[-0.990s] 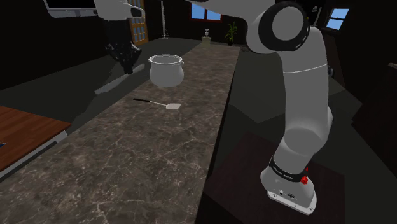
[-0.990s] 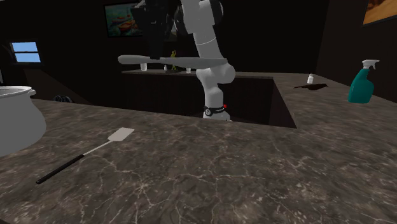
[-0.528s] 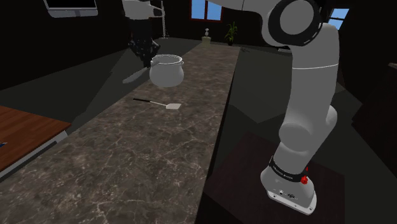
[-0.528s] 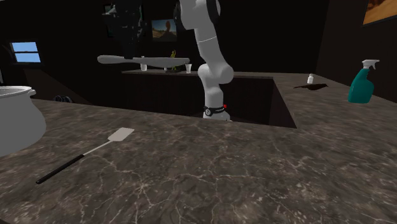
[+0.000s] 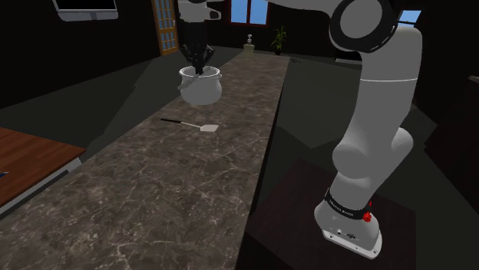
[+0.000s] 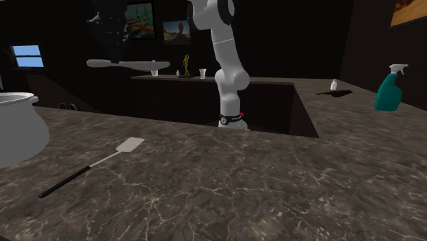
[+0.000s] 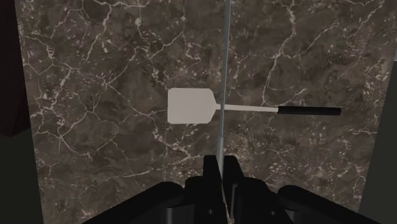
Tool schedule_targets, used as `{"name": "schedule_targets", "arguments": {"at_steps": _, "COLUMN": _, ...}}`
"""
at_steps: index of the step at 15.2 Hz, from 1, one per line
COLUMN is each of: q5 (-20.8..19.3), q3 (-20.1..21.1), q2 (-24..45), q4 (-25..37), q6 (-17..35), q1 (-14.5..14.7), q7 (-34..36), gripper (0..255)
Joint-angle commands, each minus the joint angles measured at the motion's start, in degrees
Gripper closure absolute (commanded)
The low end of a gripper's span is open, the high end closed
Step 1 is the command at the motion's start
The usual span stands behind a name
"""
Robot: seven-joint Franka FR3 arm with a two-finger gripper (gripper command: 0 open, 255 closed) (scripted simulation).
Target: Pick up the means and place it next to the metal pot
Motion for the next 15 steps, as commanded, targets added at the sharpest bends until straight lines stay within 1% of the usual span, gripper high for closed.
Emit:
{"name": "schedule_targets", "arguments": {"at_steps": 1, "q5": 0.3, "q3": -0.8, "q2": -0.1, "q4": -0.1, "q6": 0.3, "q1": -1.8, "q7": -2.7, "gripper": 255}}
{"name": "schedule_targets", "arguments": {"at_steps": 4, "q5": 0.4, "q3": -2.2, "q2": 0.3, "q4": 0.7, "q6": 0.3, "q1": -4.5, "q7": -6.8, "gripper": 255}}
{"name": "schedule_targets", "arguments": {"at_steps": 15, "q5": 1.2, "q3": -2.4, "q2": -1.4, "q4": -10.0, "q6": 9.5, "q1": -6.0, "q7": -6.6, "gripper": 255}}
